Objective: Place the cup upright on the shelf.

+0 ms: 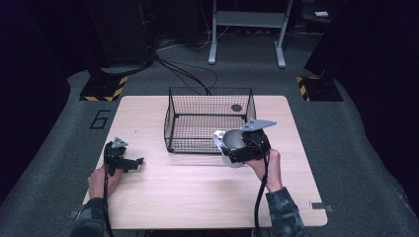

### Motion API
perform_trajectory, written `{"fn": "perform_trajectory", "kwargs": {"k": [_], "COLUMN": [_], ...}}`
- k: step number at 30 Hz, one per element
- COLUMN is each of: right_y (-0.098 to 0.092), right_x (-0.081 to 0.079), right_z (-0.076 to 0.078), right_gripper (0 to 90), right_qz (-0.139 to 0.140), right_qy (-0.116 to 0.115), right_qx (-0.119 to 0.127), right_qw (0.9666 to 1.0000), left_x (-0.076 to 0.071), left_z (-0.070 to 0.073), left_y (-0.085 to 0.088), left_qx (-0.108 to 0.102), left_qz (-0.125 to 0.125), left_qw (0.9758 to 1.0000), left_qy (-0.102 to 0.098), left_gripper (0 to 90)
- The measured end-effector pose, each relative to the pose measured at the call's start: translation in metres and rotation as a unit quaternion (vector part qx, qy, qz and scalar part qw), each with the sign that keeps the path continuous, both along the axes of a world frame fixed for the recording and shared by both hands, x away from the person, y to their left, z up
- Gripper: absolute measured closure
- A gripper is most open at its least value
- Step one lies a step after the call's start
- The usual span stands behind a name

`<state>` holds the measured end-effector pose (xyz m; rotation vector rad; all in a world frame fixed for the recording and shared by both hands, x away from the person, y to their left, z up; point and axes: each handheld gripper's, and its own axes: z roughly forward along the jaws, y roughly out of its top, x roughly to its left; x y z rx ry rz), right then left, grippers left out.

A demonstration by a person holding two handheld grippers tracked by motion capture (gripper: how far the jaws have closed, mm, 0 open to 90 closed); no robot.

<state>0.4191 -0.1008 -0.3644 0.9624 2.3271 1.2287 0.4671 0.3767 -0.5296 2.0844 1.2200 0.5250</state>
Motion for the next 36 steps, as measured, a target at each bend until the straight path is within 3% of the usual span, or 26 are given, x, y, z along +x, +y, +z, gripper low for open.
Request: {"fn": "perform_trajectory", "kwargs": {"k": [4, 6, 7, 9, 10, 26, 36], "right_y": [0.002, 0.004, 0.004, 0.006, 0.007, 0.019, 0.025], "right_x": [0.004, 0.007, 0.009, 0.011, 0.012, 0.029, 0.043], "right_z": [0.003, 0.006, 0.007, 0.009, 0.010, 0.026, 0.027], "right_gripper": [5.5, 5.5, 5.5, 5.5, 5.5, 5.5, 5.5], "right_qz": [-0.001, 0.001, 0.003, 0.003, 0.002, 0.006, -0.001], "right_qy": [0.002, 0.001, -0.004, -0.002, -0.003, -0.010, -0.006], "right_qx": [0.003, 0.003, 0.002, 0.002, 0.003, -0.001, 0.001], "right_qw": [1.0000, 1.0000, 1.0000, 1.0000, 1.0000, 0.9999, 1.0000], "left_x": [0.000, 0.000, 0.000, 0.000, 0.000, 0.000, 0.000], "left_z": [-0.001, 0.000, -0.001, 0.000, -0.001, 0.000, 0.000], "left_y": [-0.001, 0.000, -0.001, 0.000, -0.001, -0.001, 0.000], "left_qx": [-0.005, 0.002, -0.008, 0.003, -0.008, -0.004, -0.002], "left_qz": [0.004, -0.002, 0.006, -0.002, 0.006, 0.003, 0.002], "left_qw": [1.0000, 1.0000, 0.9999, 1.0000, 1.0000, 1.0000, 1.0000], "left_qy": [-0.002, 0.001, -0.003, 0.001, -0.002, -0.001, -0.002], "left_gripper": [0.3, 0.4, 0.3, 0.3, 0.4, 0.3, 0.4]}}
